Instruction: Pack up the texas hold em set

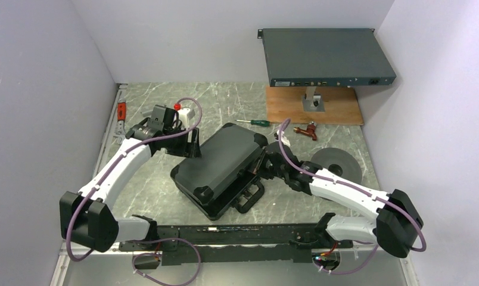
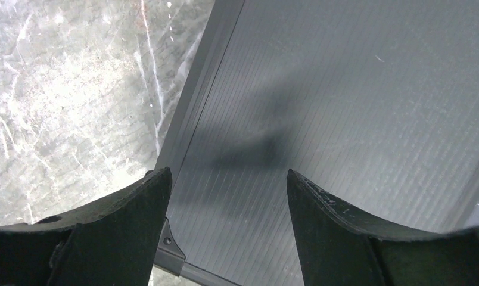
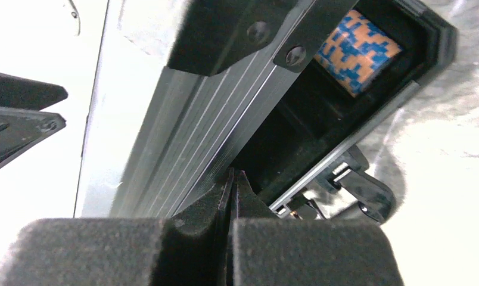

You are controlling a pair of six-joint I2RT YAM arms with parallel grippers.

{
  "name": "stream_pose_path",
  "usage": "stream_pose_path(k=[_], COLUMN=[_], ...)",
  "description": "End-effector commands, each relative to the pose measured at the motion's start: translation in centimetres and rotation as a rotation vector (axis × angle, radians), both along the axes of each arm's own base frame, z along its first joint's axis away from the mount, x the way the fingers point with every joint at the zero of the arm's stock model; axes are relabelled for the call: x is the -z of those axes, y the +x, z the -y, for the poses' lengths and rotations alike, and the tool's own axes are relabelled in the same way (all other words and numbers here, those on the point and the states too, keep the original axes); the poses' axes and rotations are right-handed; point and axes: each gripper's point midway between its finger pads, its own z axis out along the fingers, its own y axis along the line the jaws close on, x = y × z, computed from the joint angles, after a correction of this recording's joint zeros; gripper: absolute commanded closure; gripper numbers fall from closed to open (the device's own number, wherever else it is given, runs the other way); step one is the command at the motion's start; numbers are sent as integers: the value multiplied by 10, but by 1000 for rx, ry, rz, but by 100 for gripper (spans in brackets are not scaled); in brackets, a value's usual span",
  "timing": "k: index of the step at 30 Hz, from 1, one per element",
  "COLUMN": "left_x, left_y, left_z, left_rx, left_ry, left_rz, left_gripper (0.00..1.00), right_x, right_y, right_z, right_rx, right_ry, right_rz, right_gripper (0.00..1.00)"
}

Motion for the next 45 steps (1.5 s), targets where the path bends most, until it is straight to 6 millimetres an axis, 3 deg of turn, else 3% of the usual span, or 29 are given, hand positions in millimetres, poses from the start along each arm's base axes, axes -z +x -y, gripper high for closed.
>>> stream_pose_path(k=[1,7,11,14,16,19,21,29,33,39,45], left_x=[-21,-45,-55,-57,-58,-58,-58,-46,-42,-39,-32], left_y=[-4,-17,-25,-32,-37,-43,-49,-78,-88,-88,-85], left_z=[2,3,6,11,14,18,22,39,50,66,73], left_rx=[-7,2,20,38,54,64,78,184,220,221,215], left_ry=[-11,-31,-49,-57,-60,-65,-77,-75,-91,-118,-103], left_rz=[78,147,177,187,191,194,192,164,163,160,148], left_gripper=[24,24,24,25,25,25,25,26,27,27,28], right_x=[-19,1,2,-2,-2,2,6,38,54,81,83], right_y=[4,-12,-18,-20,-21,-21,-18,-16,-19,-14,-4], right_z=[19,66,93,102,105,108,110,112,102,88,71], right_rx=[63,120,167,178,167,162,156,103,27,-72,-108], right_ry=[-17,-194,-258,-272,-283,-316,-348,-454,-457,-522,-499], right_rz=[61,35,60,89,102,109,112,90,82,46,69], right_gripper=[100,100,86,60,33,24,25,42,47,49,51])
